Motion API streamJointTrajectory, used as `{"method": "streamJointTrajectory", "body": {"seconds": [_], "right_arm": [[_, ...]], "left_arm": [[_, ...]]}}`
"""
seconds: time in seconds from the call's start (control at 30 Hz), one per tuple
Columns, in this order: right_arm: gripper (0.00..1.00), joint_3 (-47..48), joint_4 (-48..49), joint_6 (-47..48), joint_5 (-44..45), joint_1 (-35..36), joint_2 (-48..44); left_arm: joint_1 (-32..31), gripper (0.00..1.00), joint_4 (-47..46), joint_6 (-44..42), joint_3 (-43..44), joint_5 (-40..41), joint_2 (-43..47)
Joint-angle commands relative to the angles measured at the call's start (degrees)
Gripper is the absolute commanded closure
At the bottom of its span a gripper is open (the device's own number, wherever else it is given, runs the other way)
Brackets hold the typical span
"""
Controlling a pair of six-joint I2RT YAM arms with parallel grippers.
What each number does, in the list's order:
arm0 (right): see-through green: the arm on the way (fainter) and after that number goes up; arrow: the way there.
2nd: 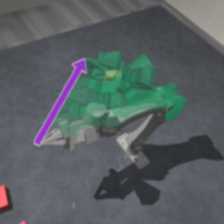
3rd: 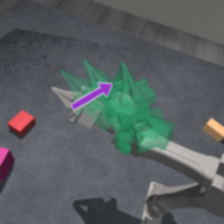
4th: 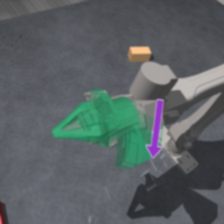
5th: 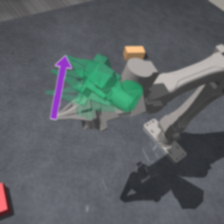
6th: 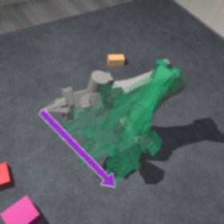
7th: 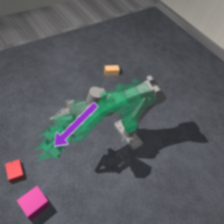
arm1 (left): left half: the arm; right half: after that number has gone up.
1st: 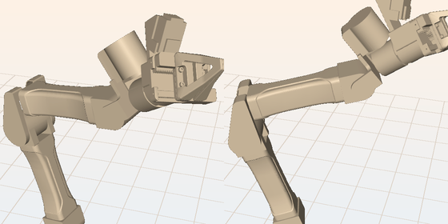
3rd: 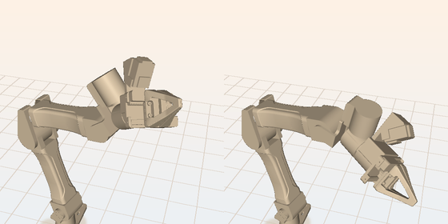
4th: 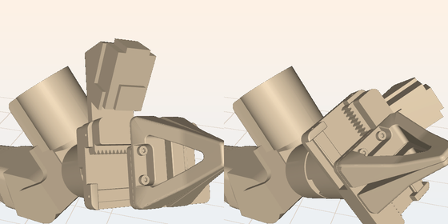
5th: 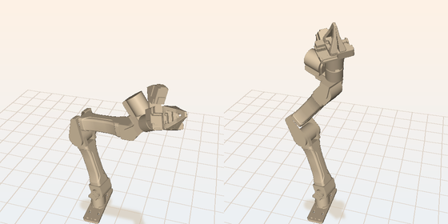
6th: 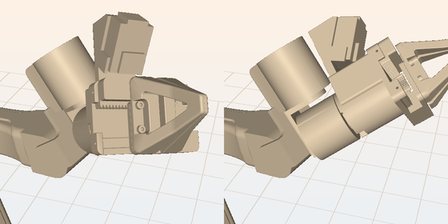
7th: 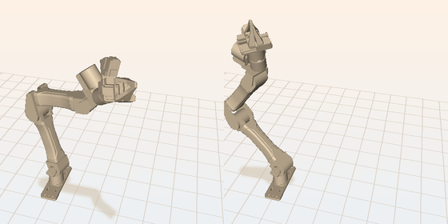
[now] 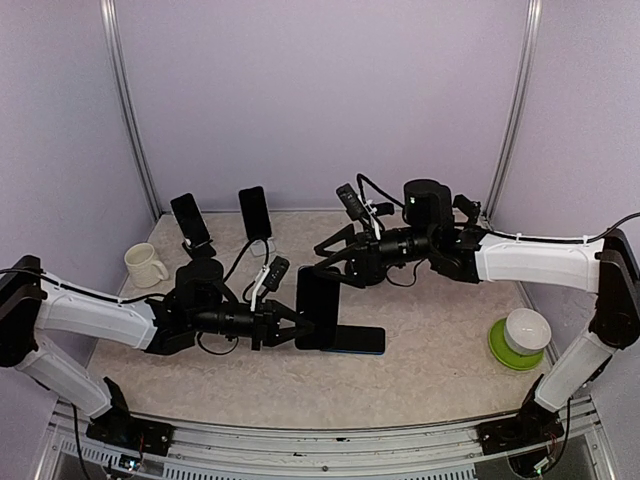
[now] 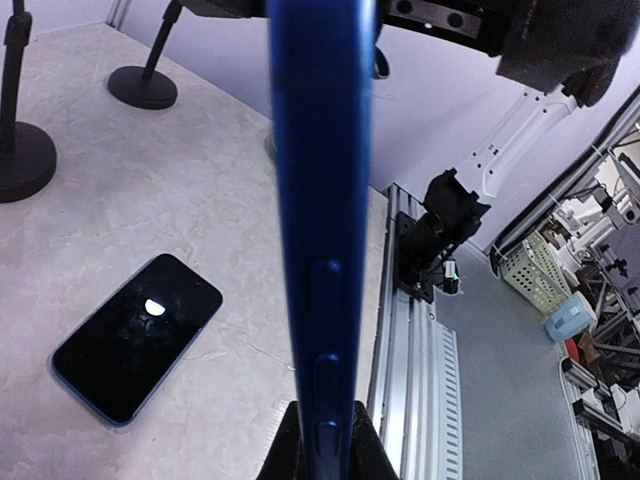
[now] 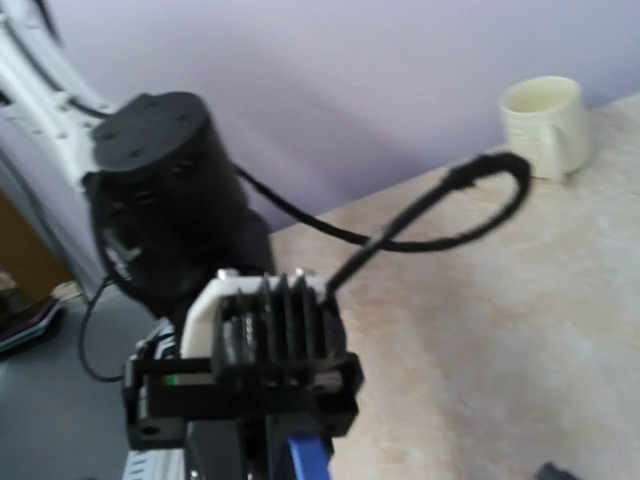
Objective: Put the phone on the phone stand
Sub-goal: Pass from the left arm to the right
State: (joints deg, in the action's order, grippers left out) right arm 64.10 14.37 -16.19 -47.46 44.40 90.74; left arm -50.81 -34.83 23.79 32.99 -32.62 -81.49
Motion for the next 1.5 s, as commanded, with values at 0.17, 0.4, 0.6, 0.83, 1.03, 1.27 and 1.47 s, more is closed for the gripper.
{"method": "streamJointTrajectory", "body": {"seconds": [0.17,0.4,0.6,0.83,1.03,1.27,1.47], "right_arm": [[0.19,1.0,5.3,-3.1,-10.5,1.6,1.8],[0.23,1.4,5.1,-3.5,-12.1,2.4,2.6],[0.32,2.6,5.4,-4.1,-13.6,3.4,4.2],[0.39,3.9,5.3,-4.6,-14.4,3.8,5.1],[0.49,4.7,4.7,-4.8,-15.3,4.1,5.6],[0.52,5.1,2.5,-3.3,-15.6,4.5,6.2],[0.60,5.3,1.9,-3.0,-15.8,4.4,6.4]], "left_arm": [[-1.4,1.00,-6.6,-1.6,0.8,-5.8,1.1],[-1.5,1.00,-6.9,-1.6,0.6,-5.7,1.1],[-1.7,1.00,-7.3,-1.4,1.0,-5.9,0.4],[-1.9,1.00,-6.8,-1.5,1.0,-5.9,-0.1],[-2.0,1.00,-6.9,-1.6,0.9,-5.5,-0.2],[-2.0,1.00,-6.6,-1.9,1.0,-4.8,0.2],[-2.0,1.00,-6.4,-2.0,0.9,-4.4,0.3]]}}
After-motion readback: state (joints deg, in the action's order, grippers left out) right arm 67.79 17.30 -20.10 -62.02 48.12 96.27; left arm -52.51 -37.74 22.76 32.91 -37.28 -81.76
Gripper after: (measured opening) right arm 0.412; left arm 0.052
